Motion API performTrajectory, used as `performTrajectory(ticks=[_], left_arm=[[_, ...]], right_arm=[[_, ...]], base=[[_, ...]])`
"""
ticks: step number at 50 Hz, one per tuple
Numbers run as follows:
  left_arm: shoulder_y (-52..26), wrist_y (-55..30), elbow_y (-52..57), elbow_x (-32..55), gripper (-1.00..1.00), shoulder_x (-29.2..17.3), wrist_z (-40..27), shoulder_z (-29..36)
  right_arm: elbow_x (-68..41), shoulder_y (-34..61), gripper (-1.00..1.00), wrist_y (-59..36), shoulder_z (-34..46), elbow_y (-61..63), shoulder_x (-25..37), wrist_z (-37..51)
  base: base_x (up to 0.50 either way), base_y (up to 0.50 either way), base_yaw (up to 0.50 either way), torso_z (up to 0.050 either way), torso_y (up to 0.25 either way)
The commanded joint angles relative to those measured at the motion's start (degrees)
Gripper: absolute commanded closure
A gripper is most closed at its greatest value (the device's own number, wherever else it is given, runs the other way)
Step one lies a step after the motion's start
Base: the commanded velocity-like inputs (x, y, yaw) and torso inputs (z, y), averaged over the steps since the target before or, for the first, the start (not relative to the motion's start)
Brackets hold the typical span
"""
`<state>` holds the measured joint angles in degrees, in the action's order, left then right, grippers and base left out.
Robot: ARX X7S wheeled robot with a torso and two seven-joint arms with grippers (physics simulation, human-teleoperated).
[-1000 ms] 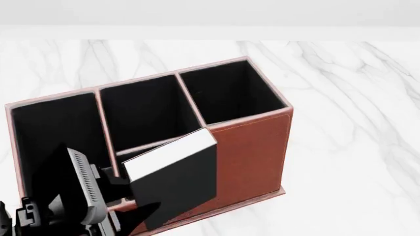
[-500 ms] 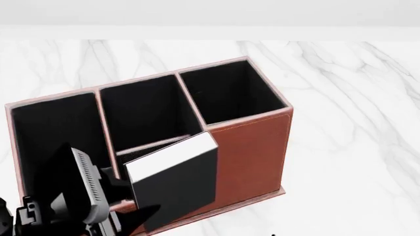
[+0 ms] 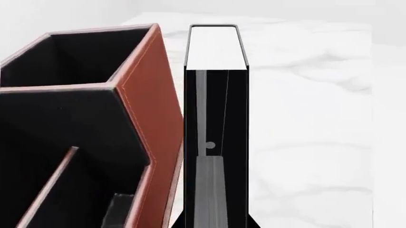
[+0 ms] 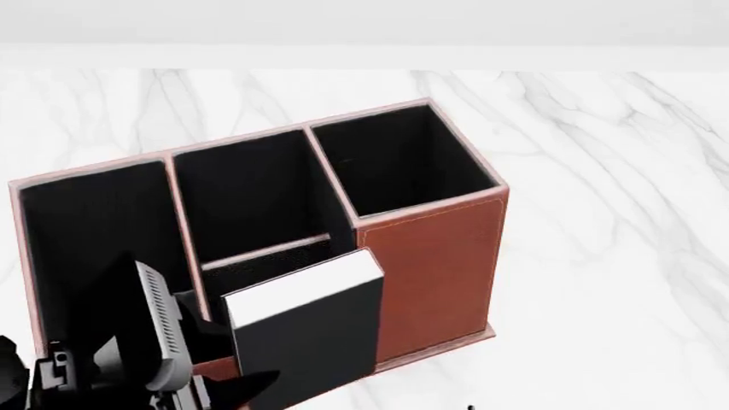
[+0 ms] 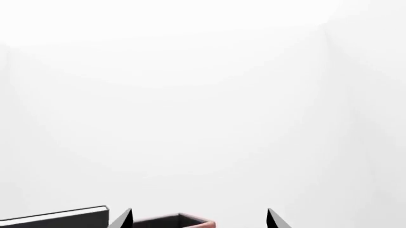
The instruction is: Pick up the book and place it in the back compartment of the caddy.
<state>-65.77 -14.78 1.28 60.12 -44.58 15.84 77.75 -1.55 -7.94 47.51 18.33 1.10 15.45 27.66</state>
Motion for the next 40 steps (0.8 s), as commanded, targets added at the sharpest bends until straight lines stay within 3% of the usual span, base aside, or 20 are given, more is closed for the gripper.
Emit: performTrajectory(ticks=[1,21,40], left_arm=[[-2.7,-1.9,-2.5,1.1,1.0,1.2,5.1,-0.8],[-2.9,3.4,-8.6,-2.9,1.0,0.5,16.1,-0.3],[-4.2,4.3,-13.5,-3.2,1.0,2.4,17.3,-1.6]], right_arm=[[0.3,0.3,-1.0,0.2,0.4,-0.6,0.0,0.1],[0.3,1.1,-1.0,0.0,1.0,-1.5,0.1,0.1],[0.7,1.1,-1.0,-0.1,1.4,-1.5,0.4,0.4]], base=[[0.0,0.0,0.0,0.0,0.0],[0.0,0.0,0.0,0.0,0.002],[0.0,0.0,0.0,0.0,0.001]])
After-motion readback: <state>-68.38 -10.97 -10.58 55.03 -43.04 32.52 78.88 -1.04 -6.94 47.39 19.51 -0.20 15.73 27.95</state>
